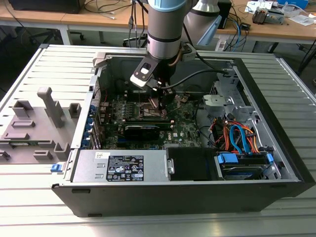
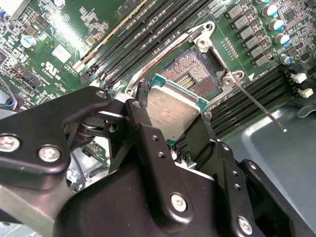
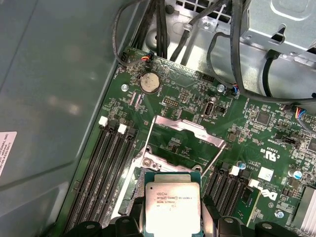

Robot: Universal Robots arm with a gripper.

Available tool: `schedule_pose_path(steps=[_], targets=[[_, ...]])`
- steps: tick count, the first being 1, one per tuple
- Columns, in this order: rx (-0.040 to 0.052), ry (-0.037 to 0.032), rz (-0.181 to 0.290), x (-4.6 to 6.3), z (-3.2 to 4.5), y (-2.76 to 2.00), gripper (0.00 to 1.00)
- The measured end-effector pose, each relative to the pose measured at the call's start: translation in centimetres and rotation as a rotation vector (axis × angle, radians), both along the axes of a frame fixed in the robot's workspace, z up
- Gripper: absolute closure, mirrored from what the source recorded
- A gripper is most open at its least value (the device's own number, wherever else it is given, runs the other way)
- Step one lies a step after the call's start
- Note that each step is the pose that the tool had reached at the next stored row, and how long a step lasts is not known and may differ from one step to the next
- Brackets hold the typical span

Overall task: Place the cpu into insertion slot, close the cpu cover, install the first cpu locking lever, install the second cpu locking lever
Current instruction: 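Place the cpu into insertion slot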

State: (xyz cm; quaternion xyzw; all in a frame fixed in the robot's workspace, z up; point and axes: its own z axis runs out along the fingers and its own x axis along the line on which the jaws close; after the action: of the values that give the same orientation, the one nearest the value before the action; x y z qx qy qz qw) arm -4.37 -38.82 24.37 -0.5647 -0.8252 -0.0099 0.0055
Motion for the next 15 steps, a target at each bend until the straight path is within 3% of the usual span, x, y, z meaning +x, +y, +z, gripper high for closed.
schedule_pose_path(steps=[15], targets=[[0.0000,0.0001,-0.054,0.00,-0.12,0.00,0.45]])
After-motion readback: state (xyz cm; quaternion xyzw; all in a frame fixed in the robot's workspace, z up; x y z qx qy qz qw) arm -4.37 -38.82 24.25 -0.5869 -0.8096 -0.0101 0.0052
